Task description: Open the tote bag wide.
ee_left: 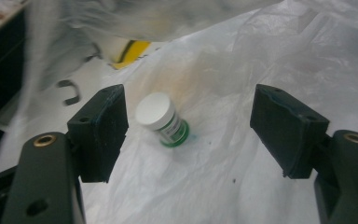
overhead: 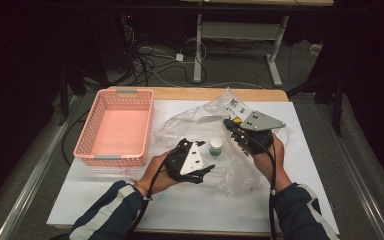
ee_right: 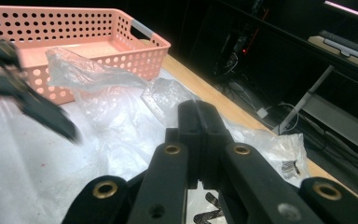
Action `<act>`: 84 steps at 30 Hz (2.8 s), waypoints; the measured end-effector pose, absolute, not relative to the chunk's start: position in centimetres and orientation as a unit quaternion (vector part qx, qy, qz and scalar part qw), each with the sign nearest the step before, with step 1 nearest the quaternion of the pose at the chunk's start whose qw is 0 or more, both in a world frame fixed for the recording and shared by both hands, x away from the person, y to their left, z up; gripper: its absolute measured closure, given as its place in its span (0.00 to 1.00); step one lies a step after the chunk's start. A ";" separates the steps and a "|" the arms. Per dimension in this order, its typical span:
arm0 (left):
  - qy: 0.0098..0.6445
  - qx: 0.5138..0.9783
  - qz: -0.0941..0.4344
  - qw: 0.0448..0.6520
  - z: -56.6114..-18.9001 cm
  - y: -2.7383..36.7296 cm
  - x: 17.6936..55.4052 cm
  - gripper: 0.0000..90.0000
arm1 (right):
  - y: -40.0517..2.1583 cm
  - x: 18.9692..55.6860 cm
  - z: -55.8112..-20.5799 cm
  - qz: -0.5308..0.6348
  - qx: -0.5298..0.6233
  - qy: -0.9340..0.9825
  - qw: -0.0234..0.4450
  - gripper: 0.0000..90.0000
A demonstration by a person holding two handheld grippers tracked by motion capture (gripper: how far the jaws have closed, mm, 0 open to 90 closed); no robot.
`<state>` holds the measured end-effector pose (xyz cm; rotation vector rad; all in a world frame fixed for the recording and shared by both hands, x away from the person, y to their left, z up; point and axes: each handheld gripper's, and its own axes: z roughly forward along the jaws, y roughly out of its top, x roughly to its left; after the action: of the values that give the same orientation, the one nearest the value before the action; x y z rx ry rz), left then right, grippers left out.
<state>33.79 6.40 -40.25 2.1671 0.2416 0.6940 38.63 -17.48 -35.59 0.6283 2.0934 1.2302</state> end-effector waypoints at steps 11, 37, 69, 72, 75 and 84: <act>0.176 0.834 0.326 0.409 -39.1 13.4 34.1 0.27 | -17.7 38.5 -35.8 0.458 0.236 0.798 0.312 1.00; 0.263 0.860 0.279 0.336 -41.6 13.5 37.9 0.47 | -19.1 37.8 -35.7 0.451 0.235 0.800 0.318 1.00; 0.225 0.868 0.235 0.375 -41.5 13.5 37.2 0.94 | -19.9 36.3 -36.2 0.455 0.245 0.795 0.319 0.74; 0.226 0.867 0.237 0.375 -41.5 13.6 37.2 0.94 | -20.1 35.2 -36.3 0.466 0.243 0.790 0.316 0.63; 0.227 0.868 0.240 0.372 -41.6 13.6 37.2 0.94 | -20.2 33.9 -36.6 0.478 0.239 0.787 0.309 0.53; 0.227 0.868 0.242 0.370 -41.6 13.5 37.1 0.95 | -21.0 29.8 -38.0 0.475 0.215 0.810 0.268 0.33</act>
<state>37.10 13.53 -41.57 2.2258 0.5819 0.6220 29.79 -21.04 -38.04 0.5803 2.1849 1.2819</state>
